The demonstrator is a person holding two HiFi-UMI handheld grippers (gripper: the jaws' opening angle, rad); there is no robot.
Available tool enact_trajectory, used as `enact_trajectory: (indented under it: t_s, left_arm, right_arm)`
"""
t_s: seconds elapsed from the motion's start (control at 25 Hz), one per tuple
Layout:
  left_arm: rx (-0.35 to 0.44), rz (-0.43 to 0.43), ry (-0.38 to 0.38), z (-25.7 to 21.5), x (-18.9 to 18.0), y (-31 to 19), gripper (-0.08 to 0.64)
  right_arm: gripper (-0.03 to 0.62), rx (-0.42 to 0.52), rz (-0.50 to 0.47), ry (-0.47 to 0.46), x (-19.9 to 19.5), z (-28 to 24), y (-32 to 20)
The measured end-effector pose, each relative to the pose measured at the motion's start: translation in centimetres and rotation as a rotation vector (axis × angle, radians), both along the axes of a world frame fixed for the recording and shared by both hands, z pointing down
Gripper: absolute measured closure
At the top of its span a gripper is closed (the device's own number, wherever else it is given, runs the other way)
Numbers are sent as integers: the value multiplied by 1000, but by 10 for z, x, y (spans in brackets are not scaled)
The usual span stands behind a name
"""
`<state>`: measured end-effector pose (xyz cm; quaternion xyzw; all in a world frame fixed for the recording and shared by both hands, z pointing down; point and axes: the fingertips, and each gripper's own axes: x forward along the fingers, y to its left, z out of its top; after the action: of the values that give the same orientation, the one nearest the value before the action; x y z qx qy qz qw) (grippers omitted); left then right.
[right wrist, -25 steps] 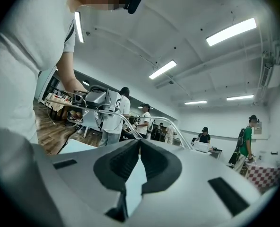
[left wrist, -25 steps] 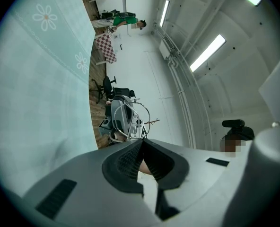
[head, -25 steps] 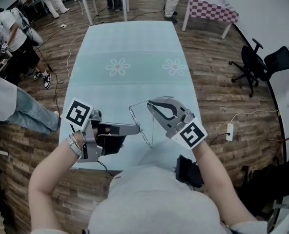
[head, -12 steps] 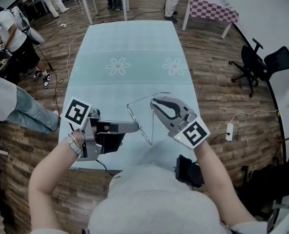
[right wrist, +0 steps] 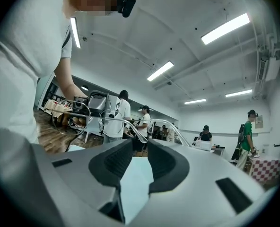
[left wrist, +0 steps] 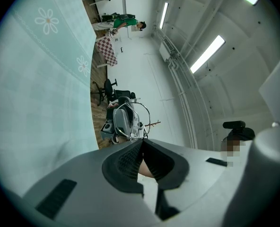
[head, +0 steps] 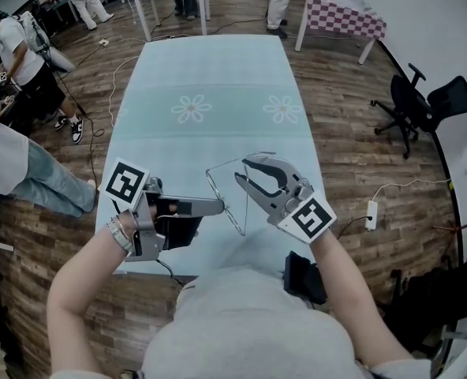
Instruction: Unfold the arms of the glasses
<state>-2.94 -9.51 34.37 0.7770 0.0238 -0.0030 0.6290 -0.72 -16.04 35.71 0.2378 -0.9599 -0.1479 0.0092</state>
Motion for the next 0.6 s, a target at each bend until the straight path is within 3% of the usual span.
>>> enact_trajectory:
  t_s: [0.6]
  left_arm:
    - [0,-16,-6,1,-3,-1,551]
  right_arm:
    - [494,-18,53,-23,20,-1,0]
